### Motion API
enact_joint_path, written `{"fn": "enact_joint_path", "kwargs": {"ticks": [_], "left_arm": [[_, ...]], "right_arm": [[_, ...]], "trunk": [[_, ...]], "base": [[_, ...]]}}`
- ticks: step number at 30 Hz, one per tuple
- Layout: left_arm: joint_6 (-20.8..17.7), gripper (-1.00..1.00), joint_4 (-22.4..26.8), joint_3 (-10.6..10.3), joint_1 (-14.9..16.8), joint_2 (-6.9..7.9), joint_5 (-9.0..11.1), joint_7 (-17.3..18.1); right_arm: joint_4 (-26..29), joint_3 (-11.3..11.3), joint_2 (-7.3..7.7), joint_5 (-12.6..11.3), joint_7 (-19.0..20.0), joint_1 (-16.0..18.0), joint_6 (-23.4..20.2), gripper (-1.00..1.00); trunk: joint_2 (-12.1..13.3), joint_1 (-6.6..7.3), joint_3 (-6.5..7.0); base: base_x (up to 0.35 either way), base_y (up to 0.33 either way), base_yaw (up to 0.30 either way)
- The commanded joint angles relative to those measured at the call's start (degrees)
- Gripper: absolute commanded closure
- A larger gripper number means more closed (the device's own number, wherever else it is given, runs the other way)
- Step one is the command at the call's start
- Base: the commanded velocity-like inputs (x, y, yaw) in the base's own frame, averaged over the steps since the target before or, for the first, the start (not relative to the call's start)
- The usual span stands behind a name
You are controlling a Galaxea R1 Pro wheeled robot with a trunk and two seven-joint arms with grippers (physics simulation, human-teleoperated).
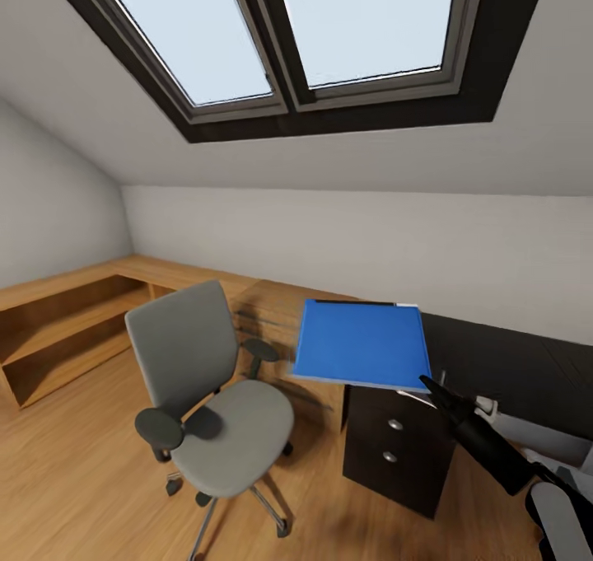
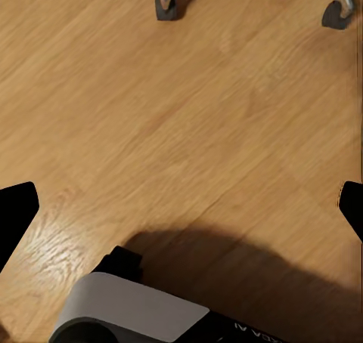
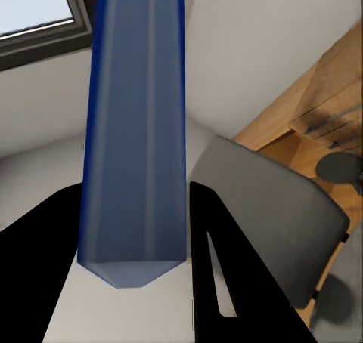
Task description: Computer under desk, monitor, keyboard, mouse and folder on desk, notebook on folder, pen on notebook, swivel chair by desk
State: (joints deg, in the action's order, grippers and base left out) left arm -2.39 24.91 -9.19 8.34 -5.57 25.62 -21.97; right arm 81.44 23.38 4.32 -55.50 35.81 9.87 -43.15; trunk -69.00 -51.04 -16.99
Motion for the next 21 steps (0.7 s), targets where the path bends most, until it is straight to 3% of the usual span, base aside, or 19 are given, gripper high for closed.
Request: {"fn": "enact_joint_path", "kwargs": {"ticks": [1,7,8,14,21], "left_arm": [[-0.3,-1.0,0.1,-0.5,0.0,0.04,0.4,-0.5],[-0.2,-1.0,0.1,-0.5,0.0,0.02,0.3,-0.5],[-0.2,-1.0,0.1,-0.5,0.0,0.03,0.4,-0.5],[-0.2,-1.0,0.1,-0.5,0.0,0.05,0.3,-0.5],[-0.2,-1.0,0.1,-0.5,0.0,0.12,0.3,-0.5]], "right_arm": [[-0.4,0.1,-0.01,-0.1,-0.3,0.1,-0.1,1.0],[-0.5,0.0,-0.09,0.1,-3.6,0.1,1.4,1.0],[-0.5,-0.1,-0.17,0.1,-5.8,0.1,1.5,1.0],[-0.5,-0.3,-0.18,0.2,-6.2,0.1,1.5,1.0],[-0.5,-0.3,-0.24,0.0,-6.1,0.1,1.4,1.0]], "trunk": [[0.0,0.0,-0.03],[0.0,0.0,0.07],[0.0,0.0,0.06],[0.0,0.0,-0.14],[0.0,0.0,-0.23]], "base": [[0.0,0.0,-0.257],[0.0,0.0,-0.285],[0.0,0.0,-0.3],[0.0,0.0,-0.254],[0.0,0.0,-0.057]]}}
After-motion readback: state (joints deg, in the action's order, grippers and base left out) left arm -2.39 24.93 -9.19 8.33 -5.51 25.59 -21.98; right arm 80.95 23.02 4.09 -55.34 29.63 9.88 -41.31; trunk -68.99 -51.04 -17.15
